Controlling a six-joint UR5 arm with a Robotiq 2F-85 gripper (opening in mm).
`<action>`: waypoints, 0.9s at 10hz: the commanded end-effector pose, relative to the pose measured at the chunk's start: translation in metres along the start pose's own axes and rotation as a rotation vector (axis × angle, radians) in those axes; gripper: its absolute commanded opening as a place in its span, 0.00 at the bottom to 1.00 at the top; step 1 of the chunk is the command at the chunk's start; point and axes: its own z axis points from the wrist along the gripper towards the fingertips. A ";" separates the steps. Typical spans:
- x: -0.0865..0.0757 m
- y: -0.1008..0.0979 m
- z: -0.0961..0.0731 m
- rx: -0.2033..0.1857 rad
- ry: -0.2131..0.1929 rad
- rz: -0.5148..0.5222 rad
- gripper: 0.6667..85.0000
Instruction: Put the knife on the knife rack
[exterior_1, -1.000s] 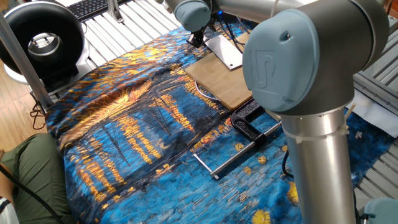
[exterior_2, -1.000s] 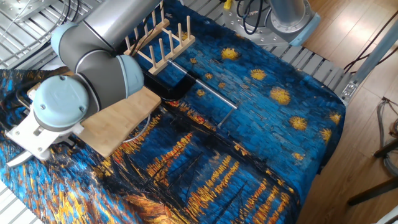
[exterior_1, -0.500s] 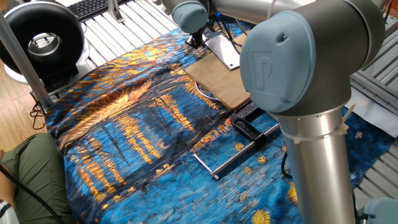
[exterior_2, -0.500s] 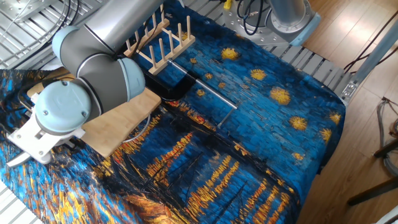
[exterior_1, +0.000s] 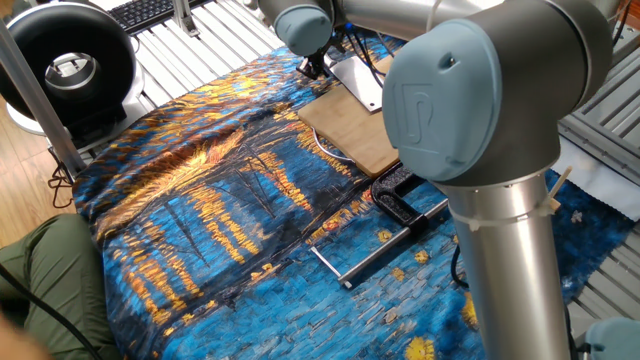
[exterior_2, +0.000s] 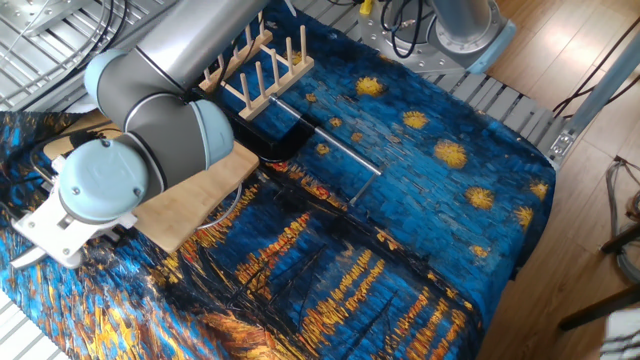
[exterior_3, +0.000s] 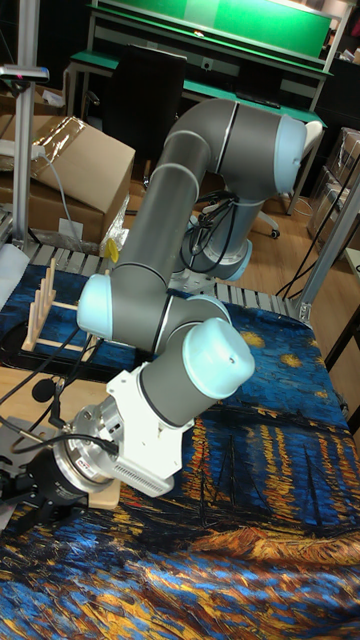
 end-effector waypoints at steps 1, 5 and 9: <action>0.000 -0.001 0.002 0.004 0.005 0.015 0.70; 0.000 -0.003 0.000 0.039 0.018 0.031 0.70; -0.002 -0.003 0.001 0.051 0.024 0.055 0.70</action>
